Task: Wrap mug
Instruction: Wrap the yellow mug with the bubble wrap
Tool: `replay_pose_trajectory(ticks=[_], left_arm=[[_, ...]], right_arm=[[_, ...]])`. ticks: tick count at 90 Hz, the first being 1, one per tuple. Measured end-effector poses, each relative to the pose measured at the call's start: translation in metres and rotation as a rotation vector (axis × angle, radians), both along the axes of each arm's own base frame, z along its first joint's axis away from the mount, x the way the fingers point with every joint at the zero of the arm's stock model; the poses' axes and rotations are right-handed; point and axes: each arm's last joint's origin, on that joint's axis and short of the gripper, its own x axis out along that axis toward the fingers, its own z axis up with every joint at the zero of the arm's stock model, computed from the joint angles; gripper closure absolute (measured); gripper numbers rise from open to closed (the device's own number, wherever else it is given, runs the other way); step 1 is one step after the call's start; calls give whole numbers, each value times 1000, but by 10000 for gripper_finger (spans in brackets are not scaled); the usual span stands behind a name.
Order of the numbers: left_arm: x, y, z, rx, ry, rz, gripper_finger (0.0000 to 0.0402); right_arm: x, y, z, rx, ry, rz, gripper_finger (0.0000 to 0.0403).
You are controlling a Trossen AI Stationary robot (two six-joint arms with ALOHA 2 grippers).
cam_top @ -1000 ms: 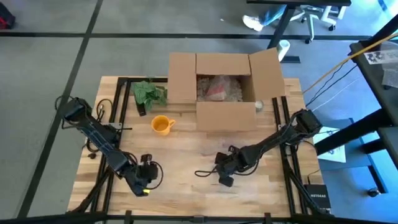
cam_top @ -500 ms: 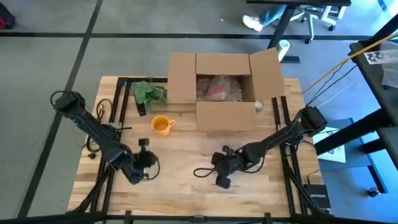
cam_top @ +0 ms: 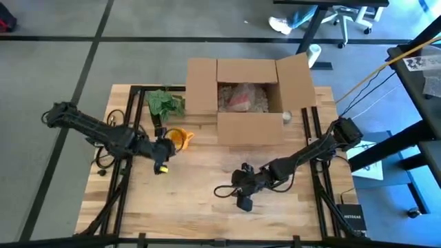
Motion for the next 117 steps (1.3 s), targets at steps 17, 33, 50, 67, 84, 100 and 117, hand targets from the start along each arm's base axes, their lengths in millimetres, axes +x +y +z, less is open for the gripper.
replay_pose_trajectory(ticks=[17,33,50,67,84,100,117], left_arm=[[4,22,-1,11,41,0,278],[9,34,-5,-88,72,-30,276],[16,44,-15,-122,133,-22,276],[26,51,-29,-121,201,1,276],[33,55,-39,-90,245,10,303],[31,57,-38,-13,246,35,388],[33,52,-36,-15,223,13,397]], right_arm=[[1,-1,0,-47,-21,-12,222],[1,-2,1,-68,-31,-23,222],[1,-2,1,-72,-36,-28,222],[1,-2,2,-78,-41,-35,222],[0,0,2,-112,-57,-55,222],[-3,6,2,-136,-71,-61,222],[-3,5,2,-148,-76,-74,222]])
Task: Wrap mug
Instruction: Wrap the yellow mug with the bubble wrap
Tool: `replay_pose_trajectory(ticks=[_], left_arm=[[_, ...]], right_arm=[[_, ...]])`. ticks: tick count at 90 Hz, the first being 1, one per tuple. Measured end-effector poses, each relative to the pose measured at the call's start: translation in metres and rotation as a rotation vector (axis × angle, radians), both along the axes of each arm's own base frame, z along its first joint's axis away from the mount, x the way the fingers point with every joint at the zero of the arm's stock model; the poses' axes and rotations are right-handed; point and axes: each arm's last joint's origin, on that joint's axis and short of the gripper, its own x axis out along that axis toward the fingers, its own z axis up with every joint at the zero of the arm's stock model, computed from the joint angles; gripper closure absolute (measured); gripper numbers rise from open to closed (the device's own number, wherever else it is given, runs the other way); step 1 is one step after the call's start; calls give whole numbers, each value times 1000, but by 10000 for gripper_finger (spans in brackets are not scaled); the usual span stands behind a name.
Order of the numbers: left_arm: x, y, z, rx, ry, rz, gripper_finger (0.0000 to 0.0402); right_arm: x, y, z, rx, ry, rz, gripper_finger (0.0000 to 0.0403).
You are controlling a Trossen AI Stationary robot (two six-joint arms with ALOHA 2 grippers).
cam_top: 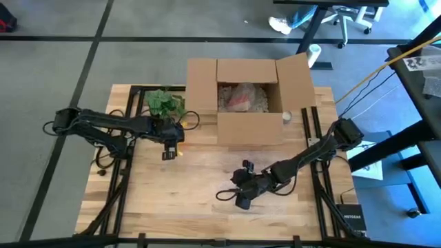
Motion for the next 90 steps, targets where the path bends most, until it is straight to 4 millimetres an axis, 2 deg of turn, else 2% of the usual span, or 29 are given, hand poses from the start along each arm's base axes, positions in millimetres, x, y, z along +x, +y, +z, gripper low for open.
replay_pose_trajectory(ticks=[18,36,46,65,79,90], left_arm=[[6,-10,11,13,-43,-42,399],[10,-27,40,13,-123,-90,400],[12,-45,52,-5,-178,-140,400],[18,-86,58,-73,-326,-264,401],[28,-111,56,-109,-412,-358,401],[42,-121,44,-138,-416,-395,401]], right_arm=[[0,-1,0,-8,-4,-11,222],[0,-1,0,-16,-4,-17,222],[-1,-1,0,-17,-2,-17,222],[-5,-4,4,-30,23,-42,222],[-23,-9,15,-80,76,-106,222],[-42,-6,26,-129,79,-160,222]])
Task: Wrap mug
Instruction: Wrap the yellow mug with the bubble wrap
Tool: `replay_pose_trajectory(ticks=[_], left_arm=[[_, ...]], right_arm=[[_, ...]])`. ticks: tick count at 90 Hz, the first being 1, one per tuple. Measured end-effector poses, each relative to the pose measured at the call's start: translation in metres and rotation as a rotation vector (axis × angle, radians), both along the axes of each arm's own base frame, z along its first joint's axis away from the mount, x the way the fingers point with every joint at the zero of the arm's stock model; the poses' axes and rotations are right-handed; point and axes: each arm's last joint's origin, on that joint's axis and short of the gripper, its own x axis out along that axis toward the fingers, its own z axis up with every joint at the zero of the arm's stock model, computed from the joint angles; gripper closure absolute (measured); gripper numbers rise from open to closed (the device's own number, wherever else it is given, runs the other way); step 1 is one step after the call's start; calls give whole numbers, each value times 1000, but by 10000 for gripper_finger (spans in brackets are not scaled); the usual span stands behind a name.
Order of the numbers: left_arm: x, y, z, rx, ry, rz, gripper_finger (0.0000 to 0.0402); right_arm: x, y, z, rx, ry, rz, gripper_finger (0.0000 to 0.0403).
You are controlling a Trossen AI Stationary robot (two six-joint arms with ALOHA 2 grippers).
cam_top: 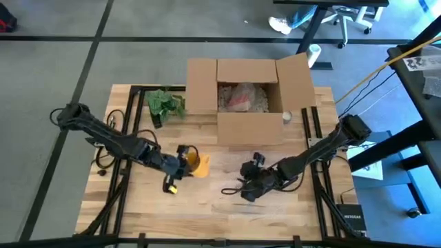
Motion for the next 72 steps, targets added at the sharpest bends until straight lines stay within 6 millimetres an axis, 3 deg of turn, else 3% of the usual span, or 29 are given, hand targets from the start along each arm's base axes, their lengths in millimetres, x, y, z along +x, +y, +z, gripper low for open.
replay_pose_trajectory(ticks=[25,42,72], left_arm=[[35,-8,-29,6,31,-83,401],[56,-15,-27,21,12,-149,401],[77,-12,-42,53,81,-189,401]], right_arm=[[-27,14,5,-74,-32,-90,222],[-33,14,4,-82,-11,-115,222],[-51,15,0,-124,29,-189,222]])
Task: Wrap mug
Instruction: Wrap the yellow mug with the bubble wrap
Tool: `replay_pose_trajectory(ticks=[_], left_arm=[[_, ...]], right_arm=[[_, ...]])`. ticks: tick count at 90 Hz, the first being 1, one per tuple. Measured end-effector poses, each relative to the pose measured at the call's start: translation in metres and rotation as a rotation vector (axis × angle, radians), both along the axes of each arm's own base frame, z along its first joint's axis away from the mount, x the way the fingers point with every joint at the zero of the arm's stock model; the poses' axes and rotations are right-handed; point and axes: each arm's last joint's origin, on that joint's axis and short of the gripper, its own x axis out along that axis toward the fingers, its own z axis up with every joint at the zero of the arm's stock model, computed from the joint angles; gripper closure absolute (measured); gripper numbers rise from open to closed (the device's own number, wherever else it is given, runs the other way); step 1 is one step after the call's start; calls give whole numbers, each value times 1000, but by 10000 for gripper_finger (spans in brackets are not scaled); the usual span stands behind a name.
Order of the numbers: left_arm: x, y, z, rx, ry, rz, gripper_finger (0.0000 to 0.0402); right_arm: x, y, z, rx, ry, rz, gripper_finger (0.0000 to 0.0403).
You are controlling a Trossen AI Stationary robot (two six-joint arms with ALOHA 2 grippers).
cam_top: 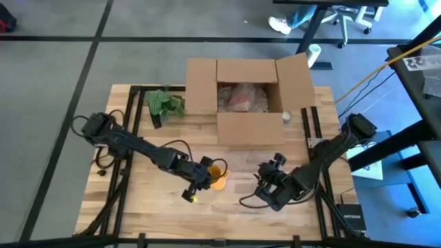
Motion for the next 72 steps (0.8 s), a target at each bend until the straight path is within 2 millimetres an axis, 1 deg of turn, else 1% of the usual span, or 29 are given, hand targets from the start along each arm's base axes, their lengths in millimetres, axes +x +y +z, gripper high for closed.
replay_pose_trajectory(ticks=[13,34,45,72], left_arm=[[3,1,-4,13,34,-4,401],[3,0,-6,7,66,-19,401],[2,0,-7,4,84,-24,401],[2,-1,-6,-14,81,-57,401]], right_arm=[[-10,1,-6,14,-11,-26,222],[-26,-1,-23,131,-73,-34,222],[-30,-6,-28,164,-88,-39,222],[-48,-24,-37,209,-128,-108,222]])
